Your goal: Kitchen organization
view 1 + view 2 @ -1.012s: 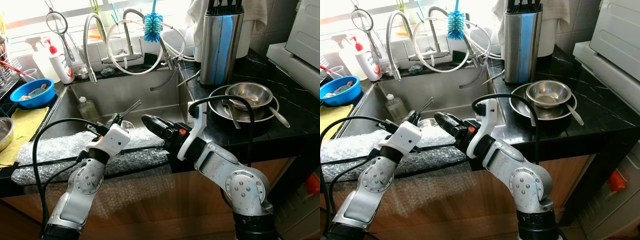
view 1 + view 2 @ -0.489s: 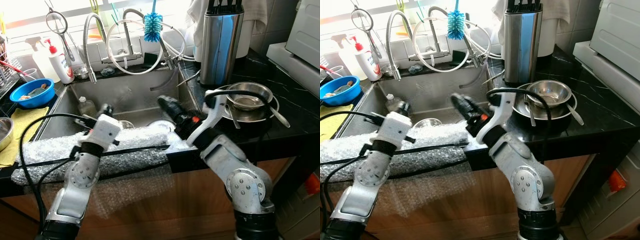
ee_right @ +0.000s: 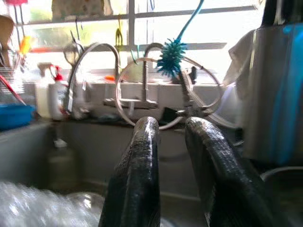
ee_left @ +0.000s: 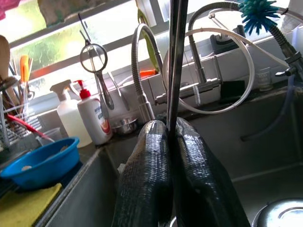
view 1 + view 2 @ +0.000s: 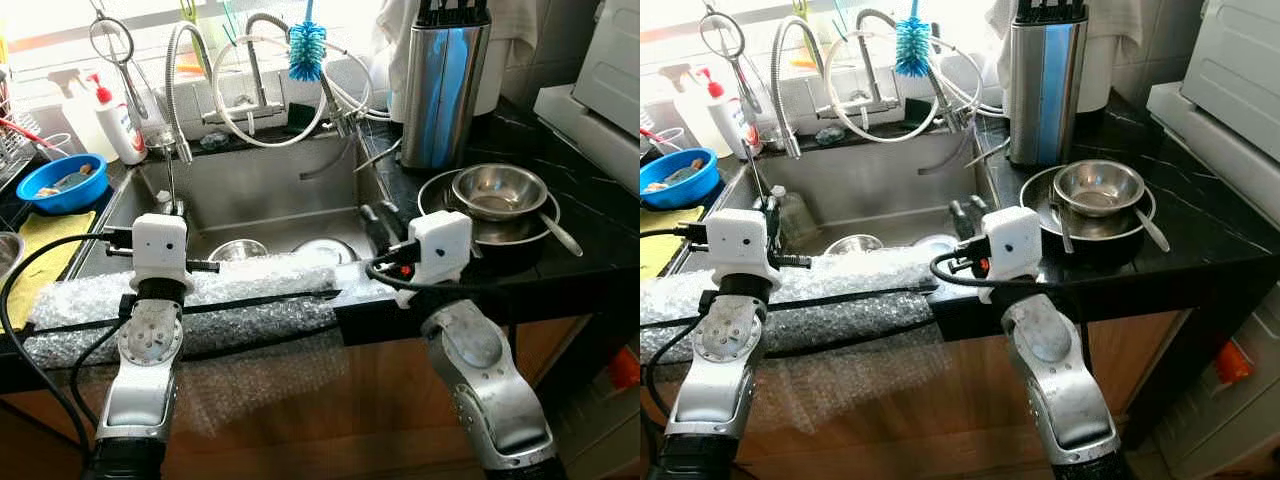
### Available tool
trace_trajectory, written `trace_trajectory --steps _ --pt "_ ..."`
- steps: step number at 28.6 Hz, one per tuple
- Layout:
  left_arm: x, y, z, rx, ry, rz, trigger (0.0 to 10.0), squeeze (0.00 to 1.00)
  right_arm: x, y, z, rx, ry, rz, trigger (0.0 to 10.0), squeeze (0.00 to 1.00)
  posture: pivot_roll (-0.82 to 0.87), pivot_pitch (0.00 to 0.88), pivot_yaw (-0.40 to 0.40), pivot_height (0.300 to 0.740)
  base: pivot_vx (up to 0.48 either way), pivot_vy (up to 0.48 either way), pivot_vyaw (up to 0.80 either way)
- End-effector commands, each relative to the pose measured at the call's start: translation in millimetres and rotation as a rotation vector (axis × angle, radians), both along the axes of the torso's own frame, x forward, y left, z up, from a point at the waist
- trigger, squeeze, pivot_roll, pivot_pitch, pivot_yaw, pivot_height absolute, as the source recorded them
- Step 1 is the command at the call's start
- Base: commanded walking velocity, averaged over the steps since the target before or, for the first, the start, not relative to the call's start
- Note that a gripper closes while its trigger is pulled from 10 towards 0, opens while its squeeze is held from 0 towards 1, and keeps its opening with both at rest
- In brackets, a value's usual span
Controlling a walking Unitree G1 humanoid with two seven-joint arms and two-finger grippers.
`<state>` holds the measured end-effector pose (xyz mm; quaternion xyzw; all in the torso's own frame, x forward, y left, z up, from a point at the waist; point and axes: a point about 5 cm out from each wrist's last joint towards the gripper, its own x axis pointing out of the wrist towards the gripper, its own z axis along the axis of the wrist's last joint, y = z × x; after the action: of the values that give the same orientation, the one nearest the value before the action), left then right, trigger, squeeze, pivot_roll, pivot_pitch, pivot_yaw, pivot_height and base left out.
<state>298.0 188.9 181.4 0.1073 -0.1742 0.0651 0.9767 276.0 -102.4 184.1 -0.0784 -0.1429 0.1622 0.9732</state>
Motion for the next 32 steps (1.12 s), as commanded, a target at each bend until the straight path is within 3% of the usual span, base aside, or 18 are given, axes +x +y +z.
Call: trace_trajectory --steps 1,2,3,10,14,18,24,26,32 --pt "-0.3 5.2 3 -0.008 0.000 0.020 1.5 0.00 -1.4 4.0 1 -0.009 -0.032 0.000 10.0 0.00 -0.11 0.000 0.122 0.740 0.000 0.000 0.00" --pt "-0.3 5.2 3 -0.008 0.000 0.020 1.5 0.00 -1.4 4.0 1 -0.009 -0.032 0.000 10.0 0.00 -0.11 0.000 0.122 0.740 0.000 0.000 0.00" --pt "0.8 5.7 0 -0.026 0.007 0.014 10.0 0.00 -14.2 -12.1 -11 -0.083 -0.062 -0.095 10.0 0.00 -0.12 0.000 0.127 0.740 0.000 0.000 0.00" --pt "2.8 7.1 -2 -0.057 0.015 0.002 10.0 0.00 -39.8 -36.2 -35 -0.175 -0.055 -0.216 10.0 0.00 -0.13 0.000 0.138 0.740 0.000 0.000 0.00" --pt "5.8 7.5 0 -0.074 0.013 -0.007 10.0 0.00 -43.1 -47.1 -43 -0.190 -0.043 -0.263 10.0 0.00 -0.14 0.000 0.145 0.740 0.000 0.000 0.00" --pt "9.2 7.3 2 -0.086 0.008 -0.015 10.0 0.00 -41.7 -48.4 -43 -0.193 -0.048 -0.271 10.0 0.00 -0.14 0.000 0.147 0.740 0.000 0.000 0.00" --pt "23.1 10.1 14 -0.169 -0.018 -0.021 10.0 0.00 -37.9 -46.0 -41 -0.192 -0.064 -0.272 10.0 0.00 -0.14 0.000 0.153 0.740 0.000 0.000 0.00" --pt "37.7 7.1 17 -0.220 -0.011 -0.041 10.0 0.00 -37.1 -43.6 -43 -0.179 -0.062 -0.273 10.0 0.00 -0.14 0.000 0.157 0.740 0.000 0.000 0.00" --pt "57.0 -3.0 13 -0.262 0.051 -0.085 10.0 0.00 -37.7 -38.6 -45 -0.172 -0.058 -0.265 10.0 0.00 -0.15 0.000 0.171 0.740 0.000 0.000 0.00"
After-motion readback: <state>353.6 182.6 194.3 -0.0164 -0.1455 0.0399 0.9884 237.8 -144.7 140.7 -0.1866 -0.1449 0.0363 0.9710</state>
